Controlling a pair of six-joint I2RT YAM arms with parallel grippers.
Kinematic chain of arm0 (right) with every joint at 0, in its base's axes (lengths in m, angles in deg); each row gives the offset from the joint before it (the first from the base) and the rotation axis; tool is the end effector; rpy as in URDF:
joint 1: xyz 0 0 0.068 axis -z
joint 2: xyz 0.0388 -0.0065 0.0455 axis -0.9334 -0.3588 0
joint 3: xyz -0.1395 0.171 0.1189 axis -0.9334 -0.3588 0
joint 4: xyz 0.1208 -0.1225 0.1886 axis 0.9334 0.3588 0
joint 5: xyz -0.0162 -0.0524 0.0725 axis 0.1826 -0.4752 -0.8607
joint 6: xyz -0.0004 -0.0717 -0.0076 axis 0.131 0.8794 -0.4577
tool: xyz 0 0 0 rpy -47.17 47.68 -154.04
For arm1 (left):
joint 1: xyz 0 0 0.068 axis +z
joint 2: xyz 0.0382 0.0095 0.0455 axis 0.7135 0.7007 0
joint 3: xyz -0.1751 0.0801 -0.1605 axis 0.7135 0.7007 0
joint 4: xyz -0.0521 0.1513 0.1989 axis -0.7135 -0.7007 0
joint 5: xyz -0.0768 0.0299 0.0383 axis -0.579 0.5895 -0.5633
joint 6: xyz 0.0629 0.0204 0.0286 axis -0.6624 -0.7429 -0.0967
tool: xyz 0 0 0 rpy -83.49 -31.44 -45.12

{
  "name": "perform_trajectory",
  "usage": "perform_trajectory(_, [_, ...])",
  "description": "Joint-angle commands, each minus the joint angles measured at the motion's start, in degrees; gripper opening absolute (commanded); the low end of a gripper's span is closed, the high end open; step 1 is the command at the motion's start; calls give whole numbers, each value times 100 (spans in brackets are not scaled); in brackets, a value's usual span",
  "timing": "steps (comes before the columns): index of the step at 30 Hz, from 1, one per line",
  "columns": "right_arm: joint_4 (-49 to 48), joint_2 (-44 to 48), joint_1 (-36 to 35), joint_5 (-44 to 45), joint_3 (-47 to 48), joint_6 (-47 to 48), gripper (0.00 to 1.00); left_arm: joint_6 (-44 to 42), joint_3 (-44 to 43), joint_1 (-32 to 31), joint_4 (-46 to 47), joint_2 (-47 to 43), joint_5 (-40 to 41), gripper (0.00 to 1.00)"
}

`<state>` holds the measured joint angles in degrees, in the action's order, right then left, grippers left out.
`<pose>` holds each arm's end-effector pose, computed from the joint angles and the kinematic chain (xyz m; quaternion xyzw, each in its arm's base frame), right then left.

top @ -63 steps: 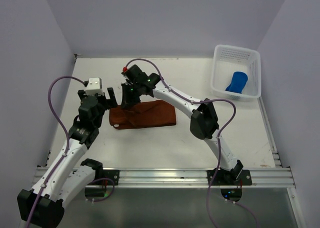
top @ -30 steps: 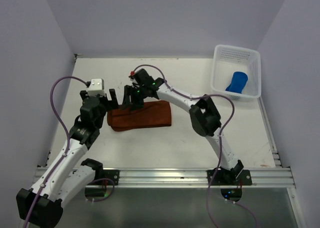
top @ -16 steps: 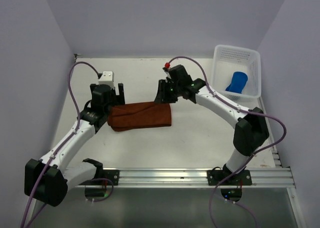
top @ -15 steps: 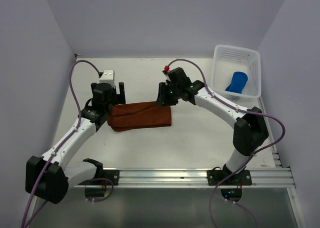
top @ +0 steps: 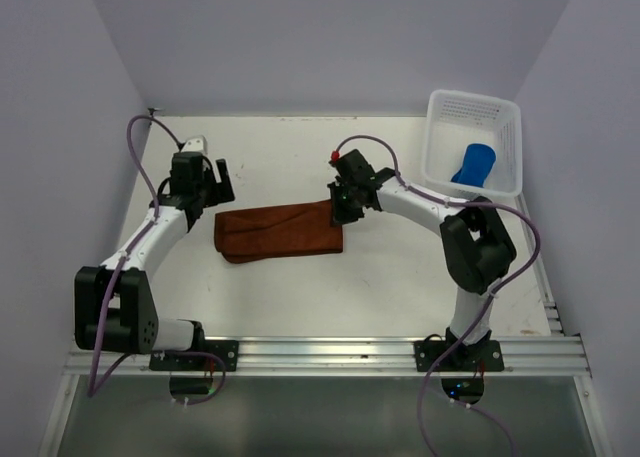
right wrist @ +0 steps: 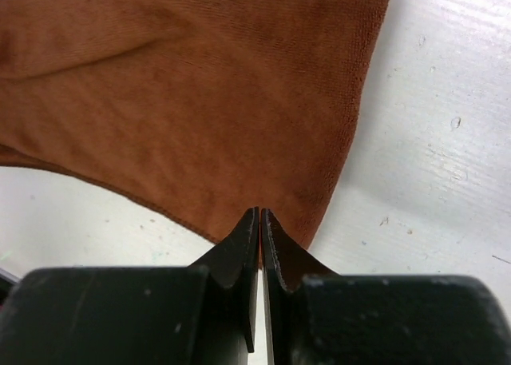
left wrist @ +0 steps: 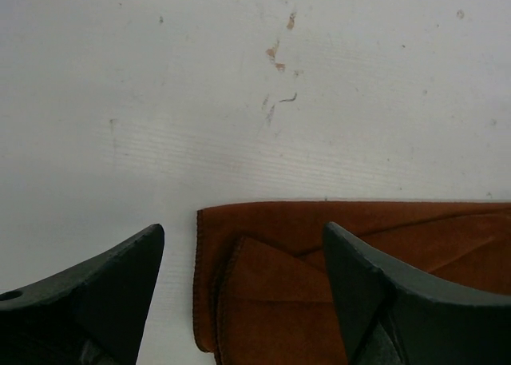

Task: Roll the towels
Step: Fold the towel

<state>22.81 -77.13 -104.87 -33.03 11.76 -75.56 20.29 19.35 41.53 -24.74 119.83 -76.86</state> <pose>0.3179 0.2391 0.1672 -0.0889 0.9544 0.1964 0.2063 0.3118 -0.0150 0.2083 -0.1293 0.8945 -0.0292 0.4269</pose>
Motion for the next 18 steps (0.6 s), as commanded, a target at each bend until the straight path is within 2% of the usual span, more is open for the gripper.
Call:
perform_trajectory(1, [-243, -152, 13, -110, -45, 112, 7, 129, 49, -23, 273, 110, -685, 83])
perform_trajectory(5, [-454, -240, 13, -163, -318, 77, 6, 146, 233, -23, 476, 303, -914, 78])
perform_trajectory(14, [-674, -565, 13, -233, -679, 68, 6, 6, 14, -14, 54, 901, -730, 60])
perform_trajectory(18, [-700, -679, 22, -260, -687, 103, 6, 32, 102, -14, 71, 937, -668, 58])
